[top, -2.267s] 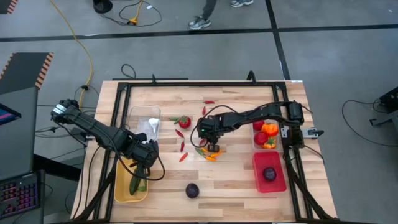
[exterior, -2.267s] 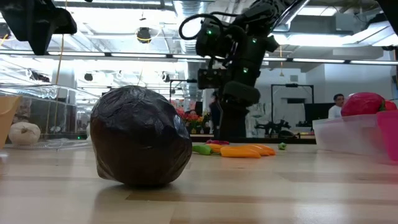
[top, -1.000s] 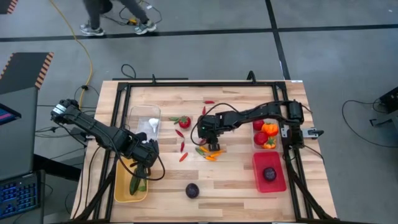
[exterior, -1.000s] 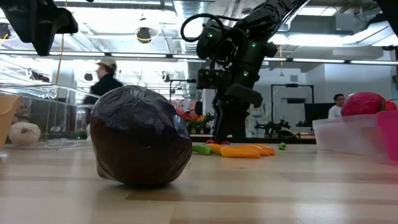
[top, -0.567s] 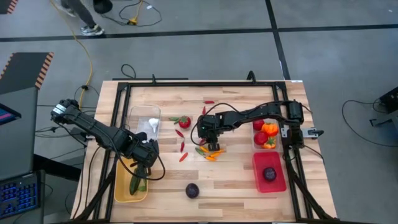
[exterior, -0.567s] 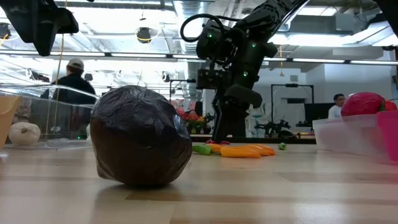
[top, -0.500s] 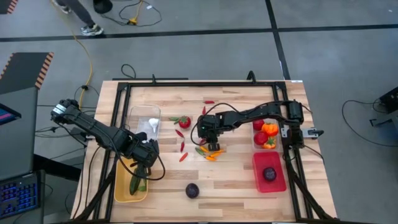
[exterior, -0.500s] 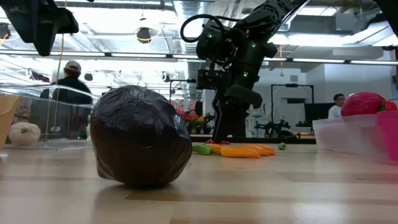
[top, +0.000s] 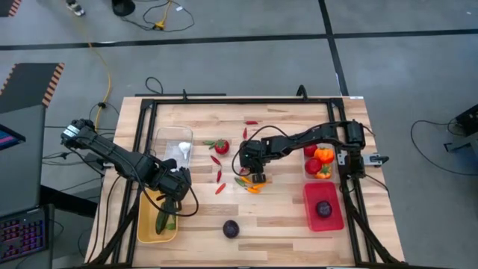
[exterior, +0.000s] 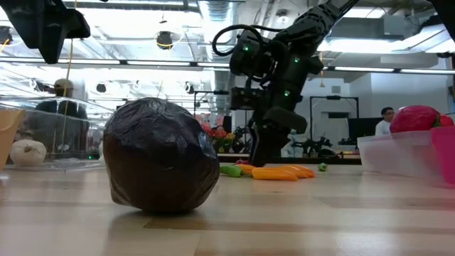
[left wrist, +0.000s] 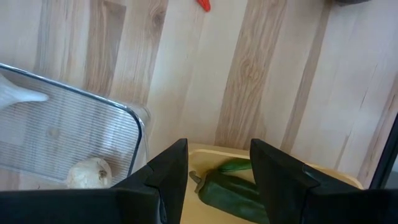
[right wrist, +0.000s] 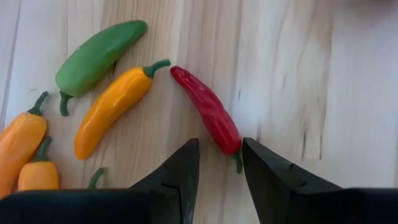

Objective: Sort produce into baskets
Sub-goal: Put the red chili pepper into the yellow bin

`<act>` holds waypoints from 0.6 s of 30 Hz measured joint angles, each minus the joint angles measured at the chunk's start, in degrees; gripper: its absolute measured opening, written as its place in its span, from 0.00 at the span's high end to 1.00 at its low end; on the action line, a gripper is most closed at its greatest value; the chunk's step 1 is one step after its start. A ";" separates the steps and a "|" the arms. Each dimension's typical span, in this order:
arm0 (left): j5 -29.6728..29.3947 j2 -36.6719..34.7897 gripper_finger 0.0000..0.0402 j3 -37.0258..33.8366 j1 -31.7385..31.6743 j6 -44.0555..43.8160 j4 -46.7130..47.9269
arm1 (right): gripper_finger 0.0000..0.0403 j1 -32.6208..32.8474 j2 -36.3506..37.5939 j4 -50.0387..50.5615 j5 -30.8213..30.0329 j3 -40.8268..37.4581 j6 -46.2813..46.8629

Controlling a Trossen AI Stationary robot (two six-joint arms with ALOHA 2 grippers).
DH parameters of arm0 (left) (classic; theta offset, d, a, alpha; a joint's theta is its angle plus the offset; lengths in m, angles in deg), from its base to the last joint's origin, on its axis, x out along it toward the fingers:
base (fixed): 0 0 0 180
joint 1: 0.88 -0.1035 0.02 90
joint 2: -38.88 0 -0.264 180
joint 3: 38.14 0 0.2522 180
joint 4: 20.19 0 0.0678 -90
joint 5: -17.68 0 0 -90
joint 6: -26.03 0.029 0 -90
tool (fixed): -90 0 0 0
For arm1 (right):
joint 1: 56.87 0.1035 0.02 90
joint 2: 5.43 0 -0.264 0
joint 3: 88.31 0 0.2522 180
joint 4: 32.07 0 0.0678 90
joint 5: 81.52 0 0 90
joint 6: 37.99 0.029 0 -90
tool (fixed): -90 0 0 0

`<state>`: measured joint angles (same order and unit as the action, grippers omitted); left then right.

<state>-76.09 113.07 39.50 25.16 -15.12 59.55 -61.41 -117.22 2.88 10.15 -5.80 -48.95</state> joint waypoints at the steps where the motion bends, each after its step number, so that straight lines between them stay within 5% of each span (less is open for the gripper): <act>1: 0.00 -0.01 0.60 0.00 0.00 0.00 0.00 | 0.64 0.00 0.00 -0.41 0.00 -0.01 0.00; 18: -2.27 0.00 0.60 0.00 0.00 1.66 -2.48 | 0.90 0.13 0.35 0.64 -0.07 0.94 0.59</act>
<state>-78.36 113.07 39.50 25.16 -13.46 57.07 -61.28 -116.87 3.52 10.09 -4.86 -48.36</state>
